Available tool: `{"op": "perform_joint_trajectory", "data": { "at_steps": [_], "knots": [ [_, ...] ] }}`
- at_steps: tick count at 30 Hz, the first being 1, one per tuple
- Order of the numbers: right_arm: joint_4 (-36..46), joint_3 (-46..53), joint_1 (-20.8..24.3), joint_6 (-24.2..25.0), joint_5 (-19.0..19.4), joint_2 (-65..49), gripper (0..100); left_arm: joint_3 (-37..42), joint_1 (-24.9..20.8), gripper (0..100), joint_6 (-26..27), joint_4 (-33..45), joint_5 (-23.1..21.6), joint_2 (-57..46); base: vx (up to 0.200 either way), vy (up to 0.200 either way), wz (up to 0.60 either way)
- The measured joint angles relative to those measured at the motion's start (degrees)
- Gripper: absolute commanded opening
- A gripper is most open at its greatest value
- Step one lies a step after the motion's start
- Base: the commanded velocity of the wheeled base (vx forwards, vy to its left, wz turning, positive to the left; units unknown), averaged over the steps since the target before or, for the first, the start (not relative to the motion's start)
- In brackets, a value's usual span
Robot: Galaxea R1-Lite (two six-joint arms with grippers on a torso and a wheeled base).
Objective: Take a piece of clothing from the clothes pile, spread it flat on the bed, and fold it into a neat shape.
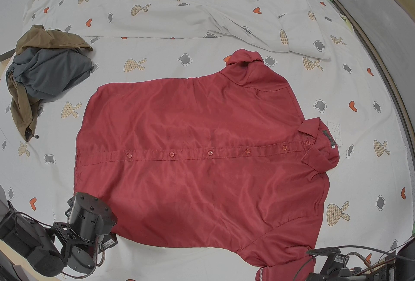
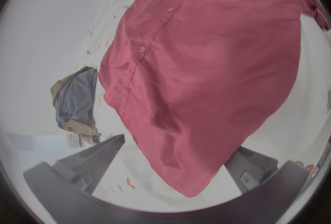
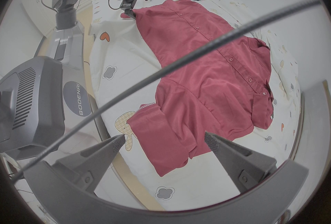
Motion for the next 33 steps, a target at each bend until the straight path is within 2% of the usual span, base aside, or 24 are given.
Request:
{"op": "perform_joint_trajectory", "data": {
  "at_steps": [16,27,33],
  "knots": [
    [0.02,-0.05,0.05,0.00,0.00,0.27,100,-0.87,0.09,100,1.95,-0.13,0.82,-4.10,0.000,0.000,0.00],
    [-0.07,-0.16,0.07,0.00,-0.01,0.46,100,1.05,-0.22,100,3.29,0.24,1.04,-10.76,0.000,0.000,0.00],
    [-0.05,-0.29,0.11,-0.02,0.00,0.55,100,1.54,-0.21,100,3.23,0.22,1.07,-11.18,0.000,0.000,0.00]
  ]
}}
